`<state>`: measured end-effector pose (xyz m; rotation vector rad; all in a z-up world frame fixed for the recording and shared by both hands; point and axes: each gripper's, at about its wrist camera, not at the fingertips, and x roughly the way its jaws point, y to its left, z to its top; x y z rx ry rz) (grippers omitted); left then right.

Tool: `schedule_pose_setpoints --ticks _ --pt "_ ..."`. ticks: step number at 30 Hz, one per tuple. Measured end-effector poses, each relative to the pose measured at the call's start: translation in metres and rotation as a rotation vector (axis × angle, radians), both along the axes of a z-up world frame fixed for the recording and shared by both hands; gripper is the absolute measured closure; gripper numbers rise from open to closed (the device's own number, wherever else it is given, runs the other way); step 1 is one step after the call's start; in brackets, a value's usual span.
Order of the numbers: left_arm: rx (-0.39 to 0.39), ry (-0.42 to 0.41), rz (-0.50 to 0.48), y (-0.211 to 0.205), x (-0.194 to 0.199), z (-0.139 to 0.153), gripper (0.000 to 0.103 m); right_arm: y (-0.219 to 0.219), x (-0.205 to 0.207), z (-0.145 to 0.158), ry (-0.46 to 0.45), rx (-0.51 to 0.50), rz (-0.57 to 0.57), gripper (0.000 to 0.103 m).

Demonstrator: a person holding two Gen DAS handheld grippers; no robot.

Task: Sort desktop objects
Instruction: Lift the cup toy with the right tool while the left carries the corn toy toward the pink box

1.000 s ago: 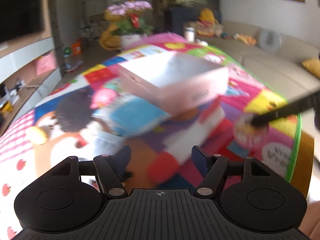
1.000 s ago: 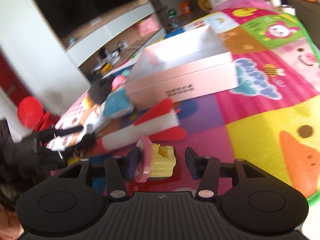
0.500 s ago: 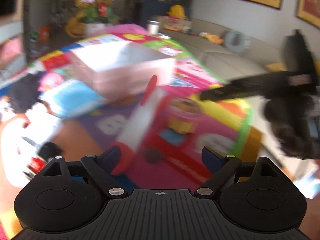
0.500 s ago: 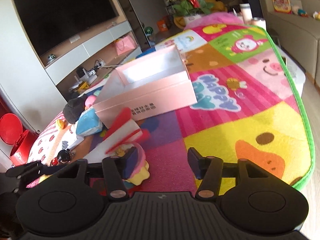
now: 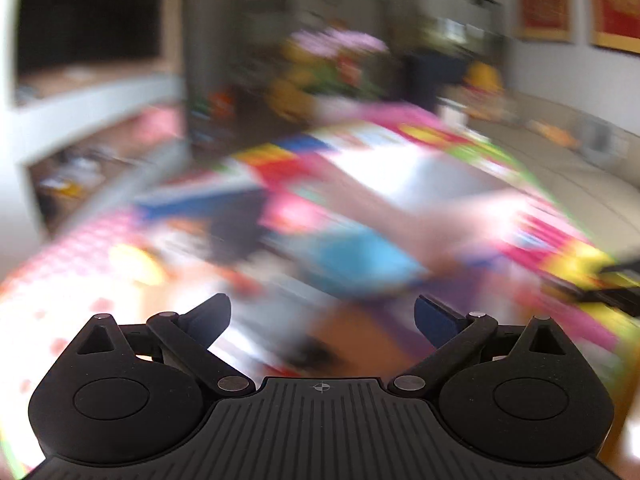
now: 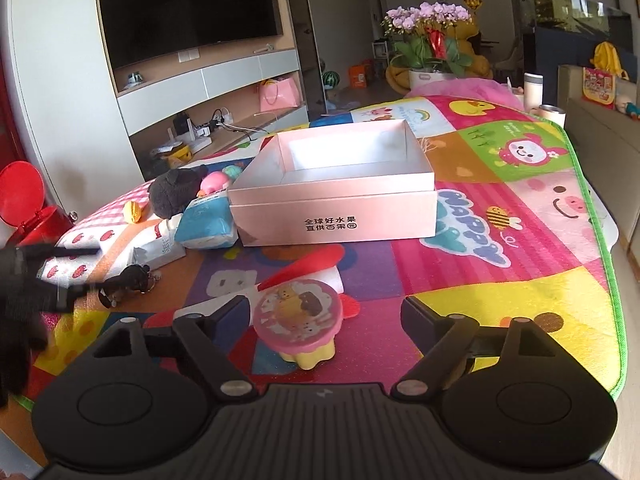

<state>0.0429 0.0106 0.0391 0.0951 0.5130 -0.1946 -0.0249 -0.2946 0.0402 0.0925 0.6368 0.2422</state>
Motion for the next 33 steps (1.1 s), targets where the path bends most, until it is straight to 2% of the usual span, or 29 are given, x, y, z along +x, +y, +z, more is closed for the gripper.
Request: schedule_pose_setpoints --ticks 2,3,7,9,13,14,15,16,17,23,27,31,33 --pt "0.059 -0.030 0.111 0.025 0.029 -0.003 0.002 0.004 0.000 -0.001 0.002 -0.004 0.006 0.020" --pt "0.075 -0.017 0.151 0.038 0.045 -0.006 0.002 0.006 0.001 -0.002 0.005 -0.007 0.009 0.020" --pt "0.033 0.106 0.240 0.074 0.107 -0.027 0.004 0.015 0.003 -0.008 0.021 -0.034 0.010 0.020" --pt "0.012 0.143 0.292 0.082 0.128 -0.034 0.017 0.019 0.004 -0.011 0.031 -0.046 0.007 0.020" --pt "0.027 0.160 0.335 0.085 0.154 -0.044 0.030 0.021 0.005 -0.013 0.040 -0.054 0.004 0.020" --pt "0.037 0.164 0.339 0.087 0.156 -0.047 0.043 0.021 0.006 -0.013 0.042 -0.056 0.005 0.020" --pt "0.038 0.170 0.337 0.088 0.158 -0.049 0.052 0.022 0.007 -0.013 0.042 -0.059 0.005 0.020" --pt "0.031 0.167 0.332 0.089 0.158 -0.049 0.056 0.022 0.008 -0.014 0.042 -0.061 0.005 0.020" --pt "0.033 0.168 0.330 0.088 0.157 -0.049 0.069 0.023 0.010 -0.014 0.040 -0.062 0.006 0.020" --pt "0.097 0.109 0.242 0.075 0.119 -0.033 0.070 0.029 0.018 -0.016 0.021 -0.078 0.037 0.020" --pt "0.103 0.072 0.156 0.057 0.077 -0.014 0.069 0.036 0.024 -0.021 0.021 -0.095 0.067 0.020" --pt "0.046 0.059 0.079 0.038 0.038 0.005 0.069 0.038 0.025 -0.026 0.021 -0.112 0.072 0.020" --pt "0.014 0.051 0.009 0.023 0.016 0.011 0.069 0.035 0.023 -0.027 0.016 -0.120 0.066 0.020"
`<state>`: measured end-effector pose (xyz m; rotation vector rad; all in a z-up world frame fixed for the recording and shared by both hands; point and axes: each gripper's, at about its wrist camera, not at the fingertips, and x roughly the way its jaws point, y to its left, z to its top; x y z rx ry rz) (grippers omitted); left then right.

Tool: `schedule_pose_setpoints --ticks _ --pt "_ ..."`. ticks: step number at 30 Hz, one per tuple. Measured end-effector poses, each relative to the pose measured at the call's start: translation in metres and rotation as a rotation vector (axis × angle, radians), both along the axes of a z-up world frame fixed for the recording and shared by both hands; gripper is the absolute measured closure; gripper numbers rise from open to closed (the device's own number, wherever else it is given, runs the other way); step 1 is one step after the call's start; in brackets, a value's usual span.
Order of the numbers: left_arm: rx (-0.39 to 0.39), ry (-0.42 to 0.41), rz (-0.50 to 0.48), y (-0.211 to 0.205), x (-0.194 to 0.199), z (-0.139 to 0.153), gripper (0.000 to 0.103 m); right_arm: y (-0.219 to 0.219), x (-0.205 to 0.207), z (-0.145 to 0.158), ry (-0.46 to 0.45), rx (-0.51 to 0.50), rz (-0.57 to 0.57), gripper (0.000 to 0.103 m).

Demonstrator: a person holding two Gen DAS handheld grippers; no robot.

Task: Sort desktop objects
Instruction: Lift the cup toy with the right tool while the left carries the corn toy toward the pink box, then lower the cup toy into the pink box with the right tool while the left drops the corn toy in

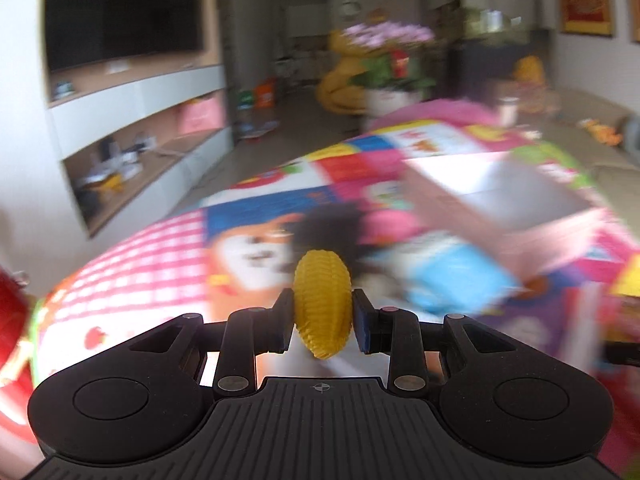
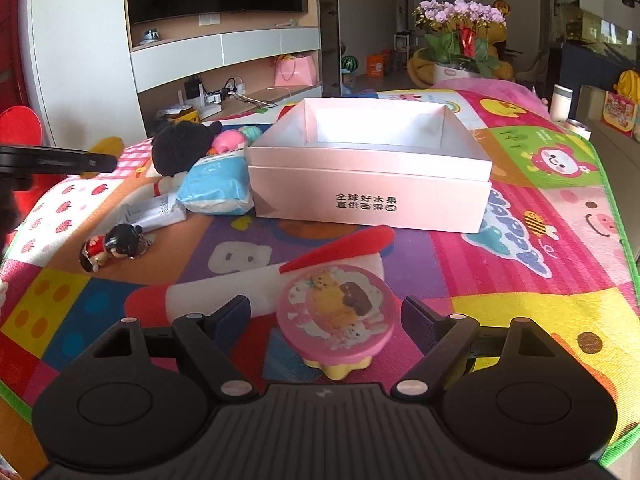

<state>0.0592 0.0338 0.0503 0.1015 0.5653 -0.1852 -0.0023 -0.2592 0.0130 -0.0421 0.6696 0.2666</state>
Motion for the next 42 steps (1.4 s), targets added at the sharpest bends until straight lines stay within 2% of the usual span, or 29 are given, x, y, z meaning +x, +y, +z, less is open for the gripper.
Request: schedule_pose_setpoints --ticks 3,6,9,13,15,17,19,22,25,29,32,36,37,39,40,41,42 --pt "-0.033 0.018 -0.146 -0.031 -0.031 0.000 0.069 -0.006 -0.005 -0.001 -0.004 -0.005 -0.013 0.020" --pt "-0.036 0.069 -0.288 -0.066 -0.055 -0.012 0.069 -0.014 -0.009 -0.002 -0.005 -0.010 -0.035 0.020" --pt "-0.024 0.106 -0.366 -0.092 -0.066 -0.024 0.069 -0.019 -0.011 -0.002 -0.002 -0.003 -0.054 0.020" --pt "-0.015 0.110 -0.377 -0.104 -0.077 -0.031 0.069 -0.016 -0.011 0.001 -0.030 -0.017 -0.038 0.020" --pt "-0.037 0.117 -0.373 -0.100 -0.081 -0.029 0.069 -0.012 -0.009 0.003 -0.049 -0.028 -0.024 0.021" --pt "-0.035 0.109 -0.372 -0.102 -0.085 -0.026 0.069 -0.008 -0.007 0.004 -0.053 -0.038 -0.007 0.029" --pt "-0.040 0.102 -0.380 -0.101 -0.089 -0.022 0.069 -0.004 -0.004 0.004 -0.034 -0.046 0.012 0.047" --pt "-0.044 0.109 -0.416 -0.105 -0.092 -0.021 0.069 -0.004 -0.005 0.004 -0.029 -0.057 0.011 0.047" --pt "-0.026 0.142 -0.454 -0.116 -0.092 -0.032 0.069 -0.007 -0.011 0.003 -0.033 -0.079 0.004 0.047" --pt "-0.008 0.181 -0.459 -0.125 -0.087 -0.048 0.069 -0.015 -0.021 0.004 -0.039 -0.117 -0.005 0.047" --pt "-0.008 0.184 -0.461 -0.128 -0.083 -0.052 0.064 -0.020 -0.025 0.005 -0.033 -0.124 -0.011 0.047" --pt "-0.010 0.185 -0.476 -0.132 -0.083 -0.052 0.053 -0.023 -0.027 0.004 -0.037 -0.120 -0.016 0.029" --pt "-0.009 0.186 -0.479 -0.134 -0.083 -0.053 0.052 -0.024 -0.026 0.004 -0.039 -0.115 -0.020 0.028" --pt "0.001 0.181 -0.478 -0.137 -0.084 -0.054 0.053 -0.024 -0.025 0.004 -0.034 -0.102 -0.023 0.029" --pt "0.007 0.178 -0.475 -0.139 -0.084 -0.054 0.053 -0.024 -0.024 0.004 -0.029 -0.096 -0.024 0.038" --pt "0.013 0.175 -0.471 -0.139 -0.085 -0.054 0.064 -0.025 -0.023 0.005 -0.017 -0.090 -0.020 0.046" --pt "0.021 0.175 -0.466 -0.140 -0.085 -0.053 0.068 -0.025 -0.022 0.005 -0.004 -0.088 -0.019 0.048"
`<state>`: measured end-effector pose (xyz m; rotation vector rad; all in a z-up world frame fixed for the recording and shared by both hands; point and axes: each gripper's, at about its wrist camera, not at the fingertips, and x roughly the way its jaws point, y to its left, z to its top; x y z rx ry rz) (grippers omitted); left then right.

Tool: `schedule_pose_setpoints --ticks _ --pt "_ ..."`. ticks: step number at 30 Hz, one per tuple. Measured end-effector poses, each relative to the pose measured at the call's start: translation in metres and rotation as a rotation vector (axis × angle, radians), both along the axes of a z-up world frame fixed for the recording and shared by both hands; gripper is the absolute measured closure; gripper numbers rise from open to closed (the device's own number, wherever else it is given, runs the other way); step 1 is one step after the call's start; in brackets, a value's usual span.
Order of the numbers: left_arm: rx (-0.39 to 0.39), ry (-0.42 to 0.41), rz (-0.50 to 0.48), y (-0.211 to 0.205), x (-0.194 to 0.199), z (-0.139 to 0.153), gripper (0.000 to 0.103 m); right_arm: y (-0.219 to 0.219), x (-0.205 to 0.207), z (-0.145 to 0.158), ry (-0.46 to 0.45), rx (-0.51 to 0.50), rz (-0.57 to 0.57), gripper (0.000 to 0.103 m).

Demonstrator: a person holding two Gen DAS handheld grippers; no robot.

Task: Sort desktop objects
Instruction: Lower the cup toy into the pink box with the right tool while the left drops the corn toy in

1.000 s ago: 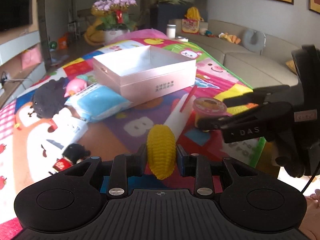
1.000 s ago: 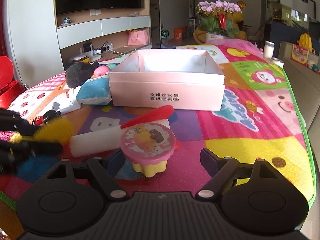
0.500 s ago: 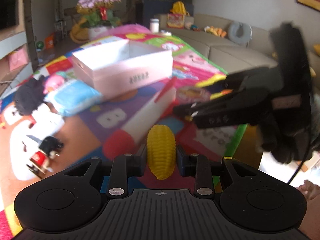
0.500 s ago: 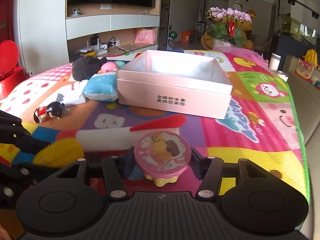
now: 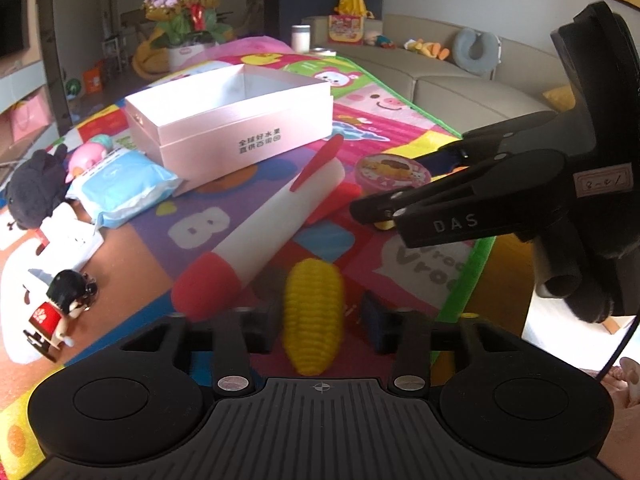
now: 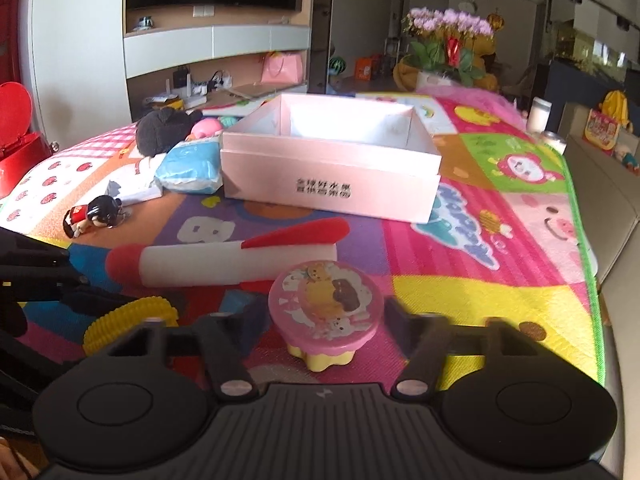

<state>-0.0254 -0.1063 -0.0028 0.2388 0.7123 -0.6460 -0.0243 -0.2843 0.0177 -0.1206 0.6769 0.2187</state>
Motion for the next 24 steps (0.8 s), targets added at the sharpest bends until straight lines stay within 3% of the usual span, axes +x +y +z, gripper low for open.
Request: schedule_pose_setpoints --ticks 3,6,8,12,14,15,17,18,19,21,24 --pt "0.016 -0.012 0.003 0.000 -0.002 0.004 0.068 -0.005 -0.003 0.003 0.016 0.003 -0.008 0.048" --pt "-0.021 -0.024 -0.030 0.003 -0.003 0.022 0.068 -0.015 -0.008 0.014 0.030 0.011 0.006 0.048" --pt "-0.035 -0.101 -0.037 0.003 0.001 0.043 0.068 -0.024 -0.011 0.030 0.009 0.025 0.016 0.048" --pt "-0.067 -0.290 0.022 -0.003 0.050 0.088 0.068 -0.038 0.007 0.081 -0.144 0.047 -0.024 0.048" --pt "-0.138 -0.303 0.061 -0.002 0.092 0.107 0.066 -0.037 0.030 0.104 -0.246 0.044 -0.044 0.048" --pt "-0.192 -0.278 0.084 0.001 0.115 0.114 0.051 -0.037 0.044 0.114 -0.289 0.065 -0.048 0.047" --pt "-0.258 -0.214 0.159 0.012 0.152 0.121 0.026 -0.039 0.074 0.126 -0.355 0.141 -0.023 0.033" --pt "-0.266 -0.210 0.206 0.020 0.161 0.122 0.021 -0.038 0.088 0.129 -0.362 0.153 -0.048 0.024" --pt "-0.261 -0.219 0.234 0.028 0.162 0.121 0.020 -0.038 0.100 0.131 -0.358 0.155 -0.090 0.024" --pt "-0.234 -0.238 0.248 0.046 0.150 0.114 0.004 -0.040 0.109 0.128 -0.334 0.163 -0.120 0.023" --pt "-0.136 -0.251 0.250 0.067 0.120 0.091 0.003 -0.043 0.099 0.109 -0.298 0.169 -0.120 0.019"
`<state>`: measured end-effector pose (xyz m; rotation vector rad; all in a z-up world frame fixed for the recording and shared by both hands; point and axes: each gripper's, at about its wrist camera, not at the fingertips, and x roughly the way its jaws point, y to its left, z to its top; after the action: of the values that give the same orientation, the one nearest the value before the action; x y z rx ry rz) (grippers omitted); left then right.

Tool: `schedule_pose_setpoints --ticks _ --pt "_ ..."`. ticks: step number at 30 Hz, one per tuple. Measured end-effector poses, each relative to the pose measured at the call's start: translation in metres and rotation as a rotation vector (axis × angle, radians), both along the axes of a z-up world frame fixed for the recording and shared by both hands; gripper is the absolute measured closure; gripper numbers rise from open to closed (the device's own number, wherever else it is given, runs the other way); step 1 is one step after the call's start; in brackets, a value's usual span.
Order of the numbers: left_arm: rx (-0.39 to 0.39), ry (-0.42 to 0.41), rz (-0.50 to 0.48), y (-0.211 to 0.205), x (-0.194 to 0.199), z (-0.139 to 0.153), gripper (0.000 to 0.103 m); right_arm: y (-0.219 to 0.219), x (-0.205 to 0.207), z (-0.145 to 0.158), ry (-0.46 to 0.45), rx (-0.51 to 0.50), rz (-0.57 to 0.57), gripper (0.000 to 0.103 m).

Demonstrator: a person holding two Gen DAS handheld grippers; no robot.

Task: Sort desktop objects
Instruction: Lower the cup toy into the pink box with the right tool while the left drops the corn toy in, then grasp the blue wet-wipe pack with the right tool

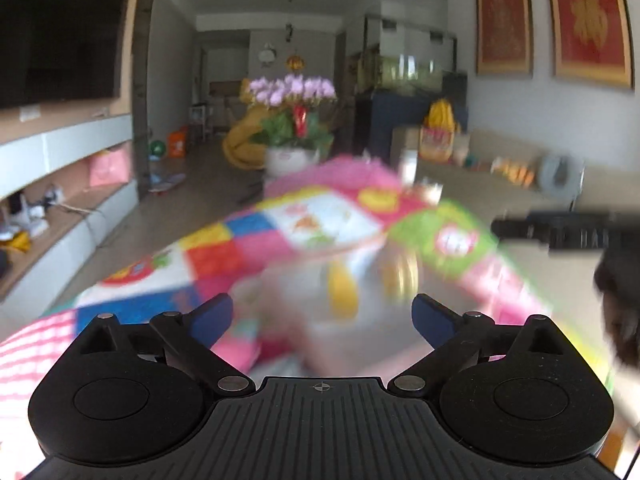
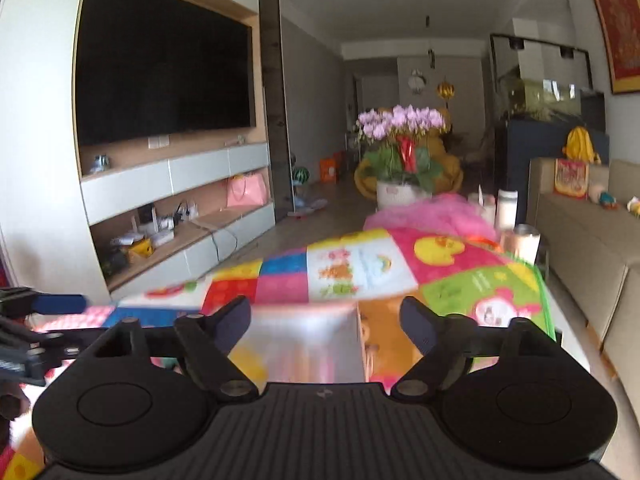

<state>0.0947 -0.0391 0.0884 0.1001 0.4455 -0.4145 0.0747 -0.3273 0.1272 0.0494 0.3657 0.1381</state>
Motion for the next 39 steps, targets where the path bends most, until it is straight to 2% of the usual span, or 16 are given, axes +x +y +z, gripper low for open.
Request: schedule_pose_setpoints --ticks 3,6,9,12,14,15,17,19,23,24,25,28,29,33,35,39 --pt "0.097 0.017 0.038 0.015 -0.031 -0.027 0.002 0.009 -0.011 -0.024 0.082 -0.032 0.027 0.019" --pt "0.128 0.051 0.079 0.029 -0.058 -0.051 0.001 0.027 -0.020 -0.043 0.177 -0.022 0.096 0.019" --pt "0.095 0.110 0.136 0.044 -0.074 -0.066 0.000 0.057 -0.025 -0.052 0.227 -0.030 0.193 0.019" --pt "0.055 0.125 0.213 0.058 -0.088 -0.077 0.000 0.093 -0.024 -0.061 0.248 -0.063 0.271 0.019" --pt "0.031 0.122 0.267 0.066 -0.095 -0.083 0.000 0.120 -0.020 -0.067 0.247 -0.097 0.295 0.022" --pt "0.018 0.123 0.284 0.067 -0.097 -0.084 0.000 0.134 -0.018 -0.069 0.243 -0.113 0.305 0.028" --pt "-0.007 0.140 0.298 0.070 -0.099 -0.090 0.000 0.162 -0.014 -0.070 0.226 -0.144 0.337 0.032" --pt "-0.019 0.162 0.300 0.072 -0.098 -0.094 0.000 0.189 -0.008 -0.069 0.203 -0.189 0.347 0.033" --pt "-0.046 0.163 0.310 0.077 -0.100 -0.096 0.000 0.226 0.029 -0.069 0.195 -0.285 0.321 0.034" --pt "-0.049 0.179 0.308 0.077 -0.099 -0.097 0.000 0.232 0.035 -0.071 0.191 -0.313 0.311 0.036" --pt "-0.053 0.189 0.306 0.078 -0.098 -0.097 0.000 0.238 0.043 -0.074 0.185 -0.342 0.306 0.043" --pt "-0.073 0.210 0.314 0.081 -0.095 -0.099 0.000 0.251 0.063 -0.086 0.200 -0.408 0.274 0.058" --pt "-0.083 0.216 0.320 0.083 -0.095 -0.099 0.000 0.252 0.069 -0.090 0.228 -0.409 0.265 0.059" --pt "-0.115 0.220 0.321 0.086 -0.096 -0.099 0.000 0.248 0.065 -0.093 0.285 -0.353 0.291 0.059" --pt "-0.115 0.222 0.320 0.086 -0.094 -0.099 0.000 0.243 0.052 -0.092 0.315 -0.331 0.330 0.058" --pt "-0.119 0.227 0.318 0.086 -0.094 -0.099 0.000 0.228 0.013 -0.090 0.312 -0.328 0.410 0.058"
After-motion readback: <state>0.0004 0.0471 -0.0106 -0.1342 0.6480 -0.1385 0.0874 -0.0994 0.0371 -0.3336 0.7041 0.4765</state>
